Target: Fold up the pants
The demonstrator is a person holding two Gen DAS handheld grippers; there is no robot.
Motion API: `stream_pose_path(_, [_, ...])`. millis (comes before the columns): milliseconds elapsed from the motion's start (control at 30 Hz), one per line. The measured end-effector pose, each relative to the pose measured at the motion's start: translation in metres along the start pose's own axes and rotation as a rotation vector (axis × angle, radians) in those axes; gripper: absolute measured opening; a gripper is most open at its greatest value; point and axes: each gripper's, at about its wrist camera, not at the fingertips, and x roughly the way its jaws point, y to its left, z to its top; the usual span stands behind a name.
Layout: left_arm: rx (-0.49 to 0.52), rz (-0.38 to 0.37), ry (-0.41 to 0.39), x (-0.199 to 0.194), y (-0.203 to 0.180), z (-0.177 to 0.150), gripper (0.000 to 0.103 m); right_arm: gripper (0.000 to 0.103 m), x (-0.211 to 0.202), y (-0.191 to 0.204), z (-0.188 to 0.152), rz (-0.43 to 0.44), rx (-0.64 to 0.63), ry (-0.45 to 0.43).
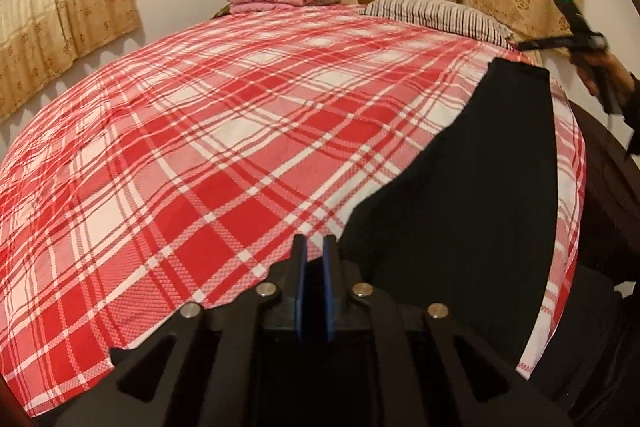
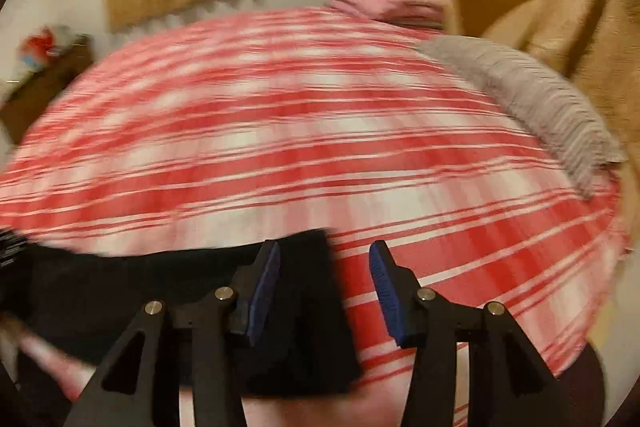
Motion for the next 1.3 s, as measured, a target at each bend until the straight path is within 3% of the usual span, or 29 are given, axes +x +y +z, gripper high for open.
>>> stream_pose_path(100, [-0.019,0.022,-0.016,-0.003,0.003,0.0,0.029,0.048,0.002,0.02,-0.019,0.069,-0.04,0.079])
stream_pose_path(133, [-0.023,0.032,-0.024,-0.006,0.004,0.0,0.034,0.048,0.006,0.024,-0.026,0.061,-0.057,0.108])
stream_pose_path(200, [-0.024,0.04,-0.044,-0.013,0.005,0.0,0.036,0.049,0.017,0.022,-0.041,0.007,-0.084,0.155])
stream_pose_path(300, [-0.025,0.076,-0.071,-0.031,0.005,-0.002,0.046,0.049,0.014,0.017,-0.041,0.019,-0.05,0.118])
stream_pose_path(367, [-0.021,0.126,-0.105,-0.051,0.005,-0.01,0.066,0.049,0.006,0.026,-0.032,0.03,-0.044,0.086])
stream_pose_path(400, [-0.021,0.143,-0.117,-0.059,0.006,-0.013,0.068,0.049,0.003,0.035,-0.03,0.054,-0.06,0.074])
stream_pose_path(533, [-0.058,0.208,-0.128,-0.089,0.016,-0.039,0.07,0.049,0.007,0.094,-0.014,0.198,-0.154,0.086])
stream_pose_path(733, [-0.124,0.258,-0.085,-0.097,0.028,-0.075,0.07,0.049,0.029,0.228,0.003,0.485,-0.341,0.166])
stream_pose_path(867, [-0.19,0.207,-0.053,-0.087,0.028,-0.091,0.07,0.049,0.041,0.31,0.021,0.684,-0.357,0.224])
stream_pose_path(967, [-0.191,0.161,-0.013,-0.075,0.017,-0.104,0.074,0.049,0.062,0.357,0.034,0.787,-0.331,0.257])
stream_pose_path(1000, [-0.204,0.137,0.02,-0.069,0.016,-0.11,0.077,0.049,0.066,0.372,0.035,0.807,-0.322,0.269])
stream_pose_path(1133, [-0.19,0.15,-0.008,-0.068,0.004,-0.121,0.088,0.049,0.105,0.423,0.039,0.877,-0.272,0.367])
stream_pose_path(1300, [-0.226,0.117,-0.038,-0.072,0.009,-0.126,0.088,0.049,0.153,0.464,0.03,0.902,-0.212,0.507])
